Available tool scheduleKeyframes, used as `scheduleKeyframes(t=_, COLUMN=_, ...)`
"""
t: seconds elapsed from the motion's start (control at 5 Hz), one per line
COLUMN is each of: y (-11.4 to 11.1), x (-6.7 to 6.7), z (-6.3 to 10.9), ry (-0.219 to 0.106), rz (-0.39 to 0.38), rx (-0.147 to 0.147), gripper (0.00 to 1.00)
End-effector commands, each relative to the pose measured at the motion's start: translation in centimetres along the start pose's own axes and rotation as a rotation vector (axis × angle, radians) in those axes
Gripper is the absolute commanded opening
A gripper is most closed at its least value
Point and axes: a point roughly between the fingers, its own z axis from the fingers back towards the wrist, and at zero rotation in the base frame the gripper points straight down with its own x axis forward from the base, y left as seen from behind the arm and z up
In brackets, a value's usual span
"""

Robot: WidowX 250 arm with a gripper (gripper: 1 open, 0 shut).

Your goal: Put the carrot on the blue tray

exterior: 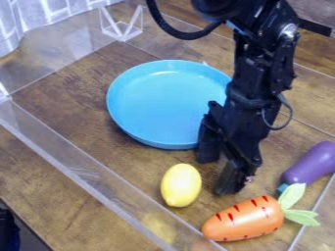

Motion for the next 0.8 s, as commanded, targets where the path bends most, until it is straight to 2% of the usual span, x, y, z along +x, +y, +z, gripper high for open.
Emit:
scheduleKeyframes(t=0.0, y=0.39, x=0.98, z=0.46, ry=-0.031, rz=0.019, rx=0.004, gripper=1.0)
scheduleKeyframes(t=0.2, y=0.37, x=1.68, z=0.36, ry=-0.035, rz=0.027, rx=0.001, gripper=0.0)
scheduleKeyframes(t=0.6, y=1.24, x=1.26, z=0.96, ry=-0.049, rz=-0.011, rx=-0.008, gripper=0.0)
